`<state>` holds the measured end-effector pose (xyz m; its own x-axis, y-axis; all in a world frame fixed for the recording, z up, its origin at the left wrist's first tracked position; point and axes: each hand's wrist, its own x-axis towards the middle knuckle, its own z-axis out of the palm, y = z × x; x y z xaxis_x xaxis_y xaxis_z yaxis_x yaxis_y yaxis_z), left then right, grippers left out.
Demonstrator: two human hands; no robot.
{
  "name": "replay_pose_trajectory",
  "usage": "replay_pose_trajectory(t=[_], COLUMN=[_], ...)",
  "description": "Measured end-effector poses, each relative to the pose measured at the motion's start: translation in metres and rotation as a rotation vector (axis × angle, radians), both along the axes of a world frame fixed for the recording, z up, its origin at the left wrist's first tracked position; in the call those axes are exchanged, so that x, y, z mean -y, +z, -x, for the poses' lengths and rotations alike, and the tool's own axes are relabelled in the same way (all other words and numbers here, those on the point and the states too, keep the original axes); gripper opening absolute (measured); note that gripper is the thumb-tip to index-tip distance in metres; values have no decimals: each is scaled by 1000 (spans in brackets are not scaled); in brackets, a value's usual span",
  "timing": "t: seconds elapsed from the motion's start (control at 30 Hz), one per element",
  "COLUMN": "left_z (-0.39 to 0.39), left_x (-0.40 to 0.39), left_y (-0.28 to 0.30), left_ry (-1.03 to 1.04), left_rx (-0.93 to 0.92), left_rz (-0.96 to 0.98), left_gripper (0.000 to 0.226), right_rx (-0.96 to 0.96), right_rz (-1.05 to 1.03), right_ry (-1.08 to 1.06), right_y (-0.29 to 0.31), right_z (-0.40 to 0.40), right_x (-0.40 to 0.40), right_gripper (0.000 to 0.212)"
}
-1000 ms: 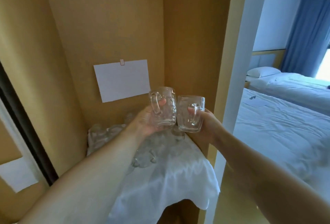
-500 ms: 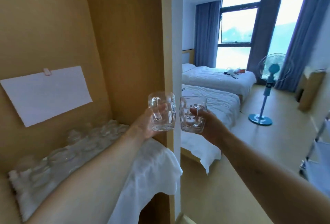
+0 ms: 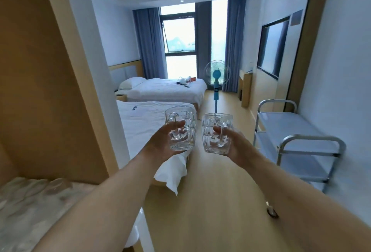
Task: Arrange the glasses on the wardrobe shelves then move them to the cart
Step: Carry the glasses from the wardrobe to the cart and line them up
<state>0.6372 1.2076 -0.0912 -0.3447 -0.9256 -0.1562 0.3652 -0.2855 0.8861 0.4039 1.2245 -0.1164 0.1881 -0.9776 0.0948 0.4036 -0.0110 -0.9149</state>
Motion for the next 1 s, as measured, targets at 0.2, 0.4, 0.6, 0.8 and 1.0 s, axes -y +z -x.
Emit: replay_pose_trajectory(t=[0.2, 0.4, 0.6, 0.8, 1.0], left_z=[93, 170, 233, 275, 302], left_x=[40, 93, 137, 177, 222], left_y=[9, 9, 1, -10, -15], left_ry=[-81, -120, -157, -175, -211], left_rx=[43, 43, 37, 47, 64], left_rz=[14, 19, 41, 14, -7], left_gripper=[73, 84, 84, 98, 100], right_rx=[6, -22, -56, -27, -51], right_rz=[-50, -38, -27, -75, -102], right_ry=[-159, -221, -222, -247, -277], right_y=[-1, -1, -7, -17, -26], right_z=[78, 150, 210, 252, 275], right_x=[26, 61, 94, 123, 163], right_gripper=[99, 119, 115, 70, 80])
